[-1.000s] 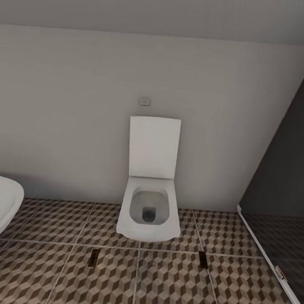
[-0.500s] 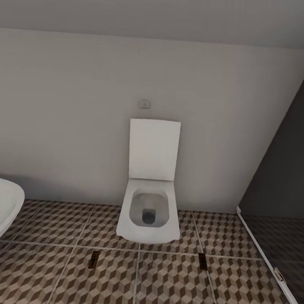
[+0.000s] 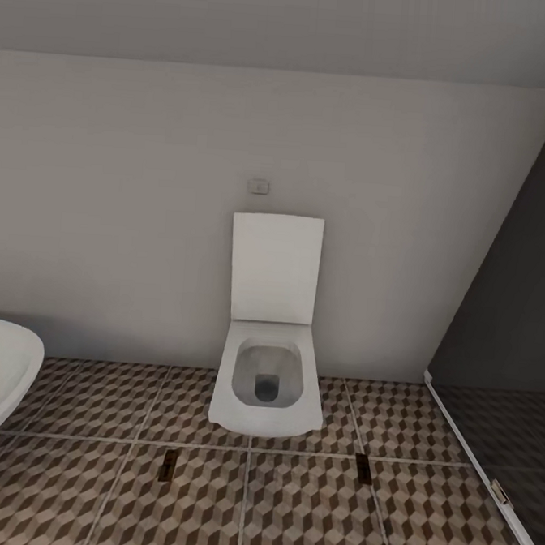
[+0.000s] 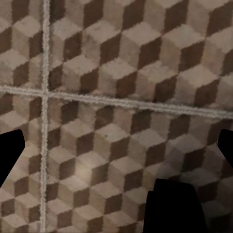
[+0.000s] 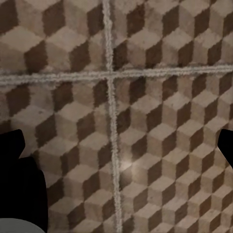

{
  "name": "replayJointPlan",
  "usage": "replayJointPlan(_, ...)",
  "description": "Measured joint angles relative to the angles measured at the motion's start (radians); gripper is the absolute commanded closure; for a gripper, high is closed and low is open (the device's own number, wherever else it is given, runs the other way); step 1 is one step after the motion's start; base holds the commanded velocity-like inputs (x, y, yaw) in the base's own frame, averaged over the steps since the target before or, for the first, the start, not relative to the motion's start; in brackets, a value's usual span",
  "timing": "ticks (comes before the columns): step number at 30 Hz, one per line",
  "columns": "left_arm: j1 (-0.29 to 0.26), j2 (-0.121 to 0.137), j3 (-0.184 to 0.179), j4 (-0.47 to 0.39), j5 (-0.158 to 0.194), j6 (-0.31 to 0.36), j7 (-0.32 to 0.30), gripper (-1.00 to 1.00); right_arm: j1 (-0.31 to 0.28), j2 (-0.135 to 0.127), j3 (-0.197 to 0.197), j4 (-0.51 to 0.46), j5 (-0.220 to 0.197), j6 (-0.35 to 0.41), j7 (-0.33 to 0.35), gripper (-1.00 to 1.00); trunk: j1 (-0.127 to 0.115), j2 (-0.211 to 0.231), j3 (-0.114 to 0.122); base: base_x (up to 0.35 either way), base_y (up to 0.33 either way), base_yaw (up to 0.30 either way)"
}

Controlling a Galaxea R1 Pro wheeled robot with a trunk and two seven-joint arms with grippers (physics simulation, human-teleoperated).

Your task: Take the four mousetraps from the cabinet in the bathroom and place them on the bathroom floor. Make sure all four end up on the same floor surface, and ensure that at least two of them are either under or directly next to the same bathroom sink.

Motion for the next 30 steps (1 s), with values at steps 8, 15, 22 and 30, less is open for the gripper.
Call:
replayJointPlan(8, 0.0, 0.008, 0.0, 0.0, 0.0, -0.001, -0.001, -1.0, 0.0, 0.0, 0.0, 0.0, -0.001, 0.0, -0.001, -1.0, 0.0, 0.0, 0.0, 0.0, 0.0, 0.0)
replayJointPlan(15, 0.0, 0.008, 0.0, 0.0, 0.0, -0.001, -0.001, -1.0, 0.0, 0.0, 0.0, 0.0, -0.001, 0.0, -0.001, -1.0, 0.0, 0.0, 0.0, 0.0, 0.0, 0.0)
replayJointPlan(22, 0.0, 0.008, 0.0, 0.0, 0.0, -0.001, -0.001, -1.0, 0.0, 0.0, 0.0, 0.0, -0.001, 0.0, -0.001, -1.0, 0.0, 0.0, 0.0, 0.0, 0.0, 0.0)
replayJointPlan(30, 0.0, 0.008, 0.0, 0.0, 0.0, -0.001, -0.001, -1.0, 0.0, 0.0, 0.0, 0.0, -0.001, 0.0, -0.001, -1.0, 0.0, 0.0, 0.0, 0.0, 0.0, 0.0)
